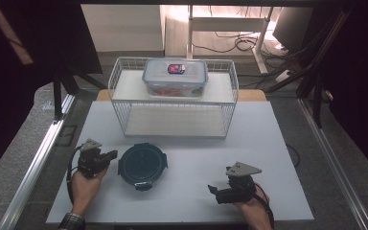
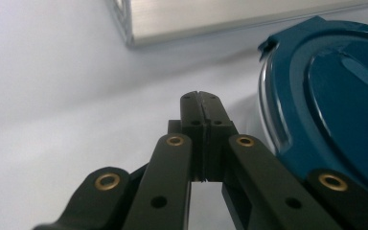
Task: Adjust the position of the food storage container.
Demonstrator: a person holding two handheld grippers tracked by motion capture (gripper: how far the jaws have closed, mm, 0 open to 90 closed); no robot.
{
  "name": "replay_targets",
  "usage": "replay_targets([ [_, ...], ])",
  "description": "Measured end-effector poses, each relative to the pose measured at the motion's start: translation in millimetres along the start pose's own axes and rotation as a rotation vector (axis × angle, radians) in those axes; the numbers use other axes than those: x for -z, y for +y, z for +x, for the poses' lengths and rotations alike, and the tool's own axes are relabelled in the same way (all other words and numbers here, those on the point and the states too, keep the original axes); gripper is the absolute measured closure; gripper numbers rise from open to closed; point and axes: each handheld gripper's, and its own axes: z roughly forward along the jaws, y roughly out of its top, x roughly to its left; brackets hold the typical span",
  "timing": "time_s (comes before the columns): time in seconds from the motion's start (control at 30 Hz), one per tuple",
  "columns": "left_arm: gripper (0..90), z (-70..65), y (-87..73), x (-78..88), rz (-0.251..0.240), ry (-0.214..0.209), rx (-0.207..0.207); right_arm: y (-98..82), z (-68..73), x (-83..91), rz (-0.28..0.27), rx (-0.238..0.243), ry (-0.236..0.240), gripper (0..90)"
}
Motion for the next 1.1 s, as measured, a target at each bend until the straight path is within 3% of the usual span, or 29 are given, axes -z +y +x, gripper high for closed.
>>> replay_targets([
  [0.13, 90.0, -9.8, -14.8, 8.8, 0.047, -0.025, -0.021, -0.1, 0.5, -0.1, 0.005, 0.004, -0.003, 6.6],
  [0.23, 90.0, -17.2, -16.6, 9.0, 0.069, -0.036, -0.04, 0.1, 1.5, -0.4, 0.002, 0.006, -0.004, 6.6],
  [0.3, 90.0, -21.3, -14.9, 5.3, 0.085, -0.004, -0.048, 0.0, 1.5, -0.5, 0.004, 0.007, -0.003, 6.6],
  [0.4, 90.0, -21.4, -12.3, 3.3, 0.081, -0.001, -0.017, -0.1, 0.5, -0.9, 0.006, 0.002, -0.001, 6.6],
  [0.63, 90.0, -28.1, -1.1, -7.6, 0.073, -0.011, -0.014, -0.6, 1.6, -3.5, 0.014, 0.004, 0.001, 6.7],
  [0.77, 90.0, -45.4, 3.0, -19.0, 0.099, -0.019, -0.064, -1.0, 0.6, -4.1, 0.019, 0.003, 0.001, 6.7],
  [1.1, 90.0, -70.1, 7.6, -32.4, 0.102, -0.09, -0.083, -1.5, 0.4, -4.3, 0.022, 0.001, -0.002, 6.7],
])
